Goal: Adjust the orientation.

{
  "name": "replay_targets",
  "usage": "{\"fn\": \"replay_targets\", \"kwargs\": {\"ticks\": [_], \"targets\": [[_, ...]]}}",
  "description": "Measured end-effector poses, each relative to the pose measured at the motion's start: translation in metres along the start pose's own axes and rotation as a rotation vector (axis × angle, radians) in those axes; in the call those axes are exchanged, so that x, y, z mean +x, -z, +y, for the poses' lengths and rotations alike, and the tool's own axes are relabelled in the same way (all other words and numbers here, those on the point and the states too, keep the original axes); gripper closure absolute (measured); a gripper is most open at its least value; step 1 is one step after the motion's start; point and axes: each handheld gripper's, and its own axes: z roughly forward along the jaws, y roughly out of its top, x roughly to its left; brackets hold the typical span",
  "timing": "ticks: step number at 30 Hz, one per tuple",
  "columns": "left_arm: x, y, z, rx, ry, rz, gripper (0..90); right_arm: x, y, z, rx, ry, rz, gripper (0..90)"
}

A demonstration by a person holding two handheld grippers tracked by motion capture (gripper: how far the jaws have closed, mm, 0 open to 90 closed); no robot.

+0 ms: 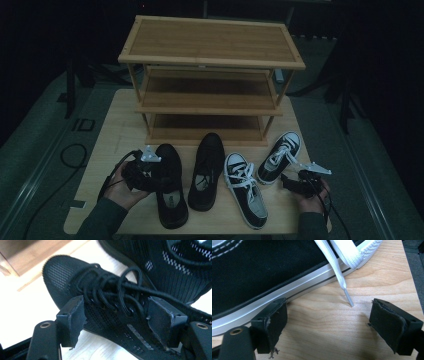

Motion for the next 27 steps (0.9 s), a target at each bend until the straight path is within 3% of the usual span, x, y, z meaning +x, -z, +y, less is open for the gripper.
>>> {"fn": "replay_targets", "kwargs": {"ticks": [5, 7, 15, 27], "targets": [[0.002, -0.010, -0.005, 0.026, 0.035, -0.027, 40.9, 0.000, 0.000, 0.000, 0.000, 0.000, 0.000, 14.4], [0.002, -0.014, -0.006, 0.053, 0.036, -0.009, 47.0, 0.000, 0.000, 0.000, 0.000, 0.000, 0.000, 14.4], [0.002, -0.027, -0.005, 0.129, 0.069, -0.024, 67.0, 0.000, 0.000, 0.000, 0.000, 0.000, 0.000, 14.4], [0.012, -0.023, -0.008, 0.094, 0.150, -0.002, 79.1, 0.000, 0.000, 0.000, 0.000, 0.000, 0.000, 14.4]]}}
